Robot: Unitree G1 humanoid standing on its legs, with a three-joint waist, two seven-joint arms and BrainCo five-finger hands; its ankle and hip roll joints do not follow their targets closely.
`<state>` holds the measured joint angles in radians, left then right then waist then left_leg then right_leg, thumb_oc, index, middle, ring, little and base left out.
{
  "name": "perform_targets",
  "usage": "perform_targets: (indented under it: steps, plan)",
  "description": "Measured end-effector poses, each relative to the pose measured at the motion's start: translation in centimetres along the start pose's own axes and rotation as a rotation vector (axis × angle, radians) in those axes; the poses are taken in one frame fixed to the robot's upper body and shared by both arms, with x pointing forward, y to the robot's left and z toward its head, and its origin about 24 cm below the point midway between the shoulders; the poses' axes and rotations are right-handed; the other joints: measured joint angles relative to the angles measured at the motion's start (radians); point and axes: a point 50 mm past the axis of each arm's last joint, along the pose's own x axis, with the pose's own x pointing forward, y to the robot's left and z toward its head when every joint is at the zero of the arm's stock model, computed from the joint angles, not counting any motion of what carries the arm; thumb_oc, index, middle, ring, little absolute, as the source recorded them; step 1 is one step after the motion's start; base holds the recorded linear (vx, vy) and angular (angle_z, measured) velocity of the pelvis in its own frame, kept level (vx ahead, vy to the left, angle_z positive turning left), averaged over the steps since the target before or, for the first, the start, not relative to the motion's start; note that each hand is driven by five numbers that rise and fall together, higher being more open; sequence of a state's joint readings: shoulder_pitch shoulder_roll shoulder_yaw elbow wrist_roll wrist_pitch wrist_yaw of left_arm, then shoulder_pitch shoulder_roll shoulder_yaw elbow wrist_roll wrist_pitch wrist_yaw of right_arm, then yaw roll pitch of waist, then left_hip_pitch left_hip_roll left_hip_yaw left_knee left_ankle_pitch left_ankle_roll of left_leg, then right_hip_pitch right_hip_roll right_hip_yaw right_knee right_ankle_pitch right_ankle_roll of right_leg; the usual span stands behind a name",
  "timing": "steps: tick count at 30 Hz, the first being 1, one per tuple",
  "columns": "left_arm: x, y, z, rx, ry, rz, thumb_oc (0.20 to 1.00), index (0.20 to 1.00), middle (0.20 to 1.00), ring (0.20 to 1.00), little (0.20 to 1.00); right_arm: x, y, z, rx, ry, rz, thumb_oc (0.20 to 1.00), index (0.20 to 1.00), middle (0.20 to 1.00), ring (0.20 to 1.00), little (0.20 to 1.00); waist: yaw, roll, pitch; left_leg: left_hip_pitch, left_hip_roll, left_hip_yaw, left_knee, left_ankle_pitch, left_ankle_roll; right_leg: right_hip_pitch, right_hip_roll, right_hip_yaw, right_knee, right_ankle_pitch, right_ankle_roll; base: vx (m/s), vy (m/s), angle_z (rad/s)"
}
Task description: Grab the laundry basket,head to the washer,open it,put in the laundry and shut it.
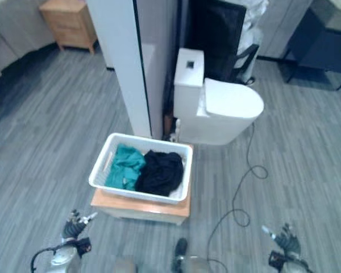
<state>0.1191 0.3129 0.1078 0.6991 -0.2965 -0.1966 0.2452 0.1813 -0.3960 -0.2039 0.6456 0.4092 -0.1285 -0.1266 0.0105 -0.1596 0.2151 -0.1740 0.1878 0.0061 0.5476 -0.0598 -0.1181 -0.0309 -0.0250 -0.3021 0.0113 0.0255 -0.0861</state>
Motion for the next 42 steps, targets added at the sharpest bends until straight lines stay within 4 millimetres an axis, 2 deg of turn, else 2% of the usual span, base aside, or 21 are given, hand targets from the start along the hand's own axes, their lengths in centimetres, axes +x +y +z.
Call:
perform_targets:
  steps: [1,2,4,7,8,9,10,13,15,17,19,21,24,26,28,30,32,33,35,38,42]
  plan:
    - [-0.5,0.3,-0.2,-0.032,0.000,0.040,1.000,1.000,1.000,1.000,1.000,0.1,0.0,0.5,0.000,-0.020,-0.004,1.000,1.000,1.000,1.000,1.000,-0.001,0.005,0.002,0.038,0.072,0.025,-0.346,0.024,-0.037,0.016,0.037,0.010,-0.017,-0.021,0.014,0.19,0.192,-0.31]
    - [-0.9,0.3,-0.7,-0.104,0.020,0.091,1.000,1.000,1.000,1.000,1.000,0.3,0.2,1.0,-0.001,-0.027,0.004,1.000,1.000,1.000,1.000,1.000,0.003,0.037,0.008,0.063,0.128,-0.026,-0.559,0.049,-0.068,0.026,0.086,0.028,-0.016,-0.028,0.018,0.18,0.264,-0.43]
    - [-1.9,-2.2,-1.7,-0.170,0.063,0.037,1.000,1.000,1.000,1.000,1.000,0.2,0.0,1.7,-0.041,-0.056,0.003,1.000,1.000,1.000,1.000,1.000,-0.015,0.068,0.006,0.066,0.085,-0.018,-0.552,0.053,-0.069,0.061,0.077,0.019,-0.017,-0.053,0.036,0.11,0.259,-0.39]
    - [-3.5,-3.1,-2.3,-0.168,0.067,-0.063,1.000,1.000,1.000,1.000,1.000,-0.2,0.0,3.4,-0.088,-0.125,0.022,1.000,1.000,1.000,1.000,1.000,-0.032,0.118,-0.015,0.088,0.055,0.014,-0.578,0.064,-0.050,0.057,0.070,0.031,-0.020,-0.056,0.043,0.03,0.148,-0.15]
    - [-4.1,-3.2,-2.4,-0.159,0.062,-0.100,1.000,1.000,1.000,1.000,1.000,-0.4,0.0,3.8,-0.103,-0.147,0.030,1.000,1.000,1.000,1.000,1.000,-0.033,0.134,-0.020,0.102,0.050,0.033,-0.588,0.082,-0.024,0.045,0.067,0.043,-0.010,-0.061,0.056,-0.03,0.072,-0.19]
    - [-4.5,-3.4,-2.6,-0.153,0.067,-0.122,1.000,1.000,1.000,1.000,1.000,-0.4,-0.4,3.8,-0.120,-0.147,0.026,1.000,1.000,1.000,1.000,1.000,-0.032,0.151,-0.021,0.105,0.047,0.035,-0.591,0.127,-0.003,0.036,0.067,0.045,0.000,-0.064,0.066,-0.05,0.091,-0.11]
    - [-4.5,-3.3,-2.7,-0.149,0.074,-0.133,1.000,1.000,1.000,1.000,1.000,-0.2,0.1,4.0,-0.121,-0.143,0.034,1.000,1.000,1.000,1.000,1.000,-0.024,0.150,-0.016,0.100,0.025,0.035,-0.591,0.144,-0.023,0.020,0.041,0.047,0.019,-0.068,0.083,-0.06,0.087,-0.05]
    - [-5.2,-2.2,-2.6,-0.086,0.059,-0.188,1.000,1.000,1.000,1.000,1.000,0.0,1.9,4.3,-0.155,-0.155,0.093,1.000,1.000,1.000,1.000,1.000,-0.009,0.141,-0.004,0.076,-0.037,0.062,-0.588,0.134,0.012,-0.044,-0.034,0.069,0.085,-0.103,0.131,-0.04,0.052,-0.05]
    - [-5.9,-1.1,-2.2,-0.069,0.034,-0.203,1.000,1.000,1.000,1.000,1.000,0.0,2.2,4.3,-0.156,-0.154,0.102,1.000,1.000,1.000,1.000,1.000,0.008,0.150,0.017,0.071,-0.079,0.066,-0.586,0.130,0.038,-0.054,-0.080,0.070,0.093,-0.105,0.156,-0.04,0.048,0.05]
    - [-6.1,-0.5,-1.7,-0.056,0.015,-0.204,1.000,1.000,1.000,1.000,1.000,0.0,2.2,4.3,-0.157,-0.153,0.104,1.000,1.000,1.000,1.000,1.000,0.016,0.154,0.030,0.072,-0.088,0.069,-0.586,0.128,0.044,-0.055,-0.088,0.073,0.093,-0.102,0.164,-0.03,0.034,-0.03]
    - [-7.9,3.0,1.0,-0.028,-0.097,-0.190,1.000,1.000,1.000,1.000,1.000,0.0,2.0,4.0,-0.174,-0.147,0.097,1.000,1.000,1.000,1.000,1.000,0.038,0.158,0.077,0.083,-0.094,0.087,-0.589,0.126,0.051,-0.051,-0.092,0.089,0.087,-0.097,0.171,-0.03,0.003,-0.17]
    - [-7.5,5.7,3.4,0.030,-0.198,-0.103,1.000,1.000,1.000,1.000,1.000,0.1,0.8,2.4,-0.192,-0.079,0.067,1.000,1.000,1.000,1.000,1.000,0.042,0.176,0.090,0.079,-0.094,0.086,-0.587,0.123,0.055,-0.055,-0.092,0.089,0.087,-0.097,0.172,-0.07,0.001,-0.01]
    - [-6.3,6.5,6.4,0.206,-0.318,-0.093,1.000,1.000,1.000,1.000,1.000,0.2,0.0,1.1,-0.199,-0.013,0.049,1.000,1.000,1.000,1.000,1.000,0.043,0.191,0.098,0.049,-0.093,0.081,-0.583,0.125,0.055,-0.084,-0.091,0.085,0.094,-0.097,0.172,-0.05,0.012,0.03]
    - [-4.8,5.6,8.4,0.268,-0.390,-0.104,1.000,1.000,1.000,1.000,1.000,0.5,0.2,0.8,-0.203,0.016,0.064,1.000,1.000,1.000,1.000,1.000,0.032,0.196,0.099,0.034,-0.093,0.082,-0.584,0.129,0.055,-0.098,-0.091,0.083,0.107,-0.093,0.171,0.00,0.000,0.00]
    - [-3.6,3.7,10.0,0.326,-0.433,-0.155,1.000,1.000,1.000,1.000,1.000,0.8,1.0,0.9,-0.226,0.031,0.096,1.000,1.000,1.000,1.000,1.000,0.029,0.193,0.101,0.031,-0.092,0.086,-0.584,0.130,0.054,-0.105,-0.091,0.087,0.111,-0.094,0.171,-0.02,-0.001,-0.06]
    - [-3.1,1.9,11.3,0.359,-0.481,-0.209,1.000,1.000,1.000,1.000,1.000,1.1,1.6,1.5,-0.225,0.011,0.119,1.000,1.000,1.000,1.000,1.000,0.004,0.176,0.111,0.032,-0.092,0.090,-0.585,0.131,0.054,-0.113,-0.090,0.097,0.108,-0.092,0.171,-0.02,0.009,-0.08]
    - [-1.8,-0.5,12.6,0.405,-0.494,-0.269,1.000,1.000,1.000,1.000,1.000,1.4,2.0,1.8,-0.241,0.017,0.129,1.000,1.000,1.000,1.000,1.000,-0.002,0.168,0.116,0.029,-0.089,0.096,-0.587,0.131,0.054,-0.121,-0.087,0.102,0.104,-0.092,0.171,-0.03,0.009,-0.11]
    - [-0.7,-1.6,13.6,0.421,-0.488,-0.292,1.000,1.000,1.000,1.000,1.000,1.8,2.8,2.6,-0.245,0.008,0.154,1.000,1.000,1.000,1.000,1.000,-0.011,0.159,0.121,0.023,-0.085,0.106,-0.587,0.131,0.053,-0.135,-0.084,0.108,0.108,-0.091,0.169,-0.05,0.000,-0.19]
    - [0.3,-2.7,15.5,0.395,-0.506,-0.297,1.000,1.000,1.000,1.000,1.000,2.3,4.0,3.8,-0.261,-0.023,0.194,1.000,1.000,1.000,1.000,1.000,-0.037,0.146,0.127,-0.008,-0.078,0.112,-0.585,0.136,0.052,-0.161,-0.075,0.114,0.107,-0.076,0.167,-0.06,-0.002,-0.16]
    - [0.3,-3.5,16.2,0.317,-0.510,-0.328,1.000,1.000,1.000,1.000,1.000,2.4,4.0,4.3,-0.291,-0.029,0.206,1.000,1.000,1.000,1.000,1.000,-0.051,0.143,0.138,-0.019,-0.077,0.112,-0.584,0.137,0.052,-0.173,-0.075,0.114,0.107,-0.075,0.166,-0.03,-0.001,-0.03]
    - [0.5,-3.6,15.9,0.246,-0.475,-0.341,1.000,1.000,1.000,1.000,1.000,2.4,4.0,4.6,-0.307,-0.038,0.212,1.000,1.000,1.000,1.000,1.000,-0.054,0.142,0.143,-0.019,-0.076,0.113,-0.584,0.137,0.052,-0.174,-0.074,0.115,0.104,-0.075,0.166,-0.02,-0.003,-0.01]
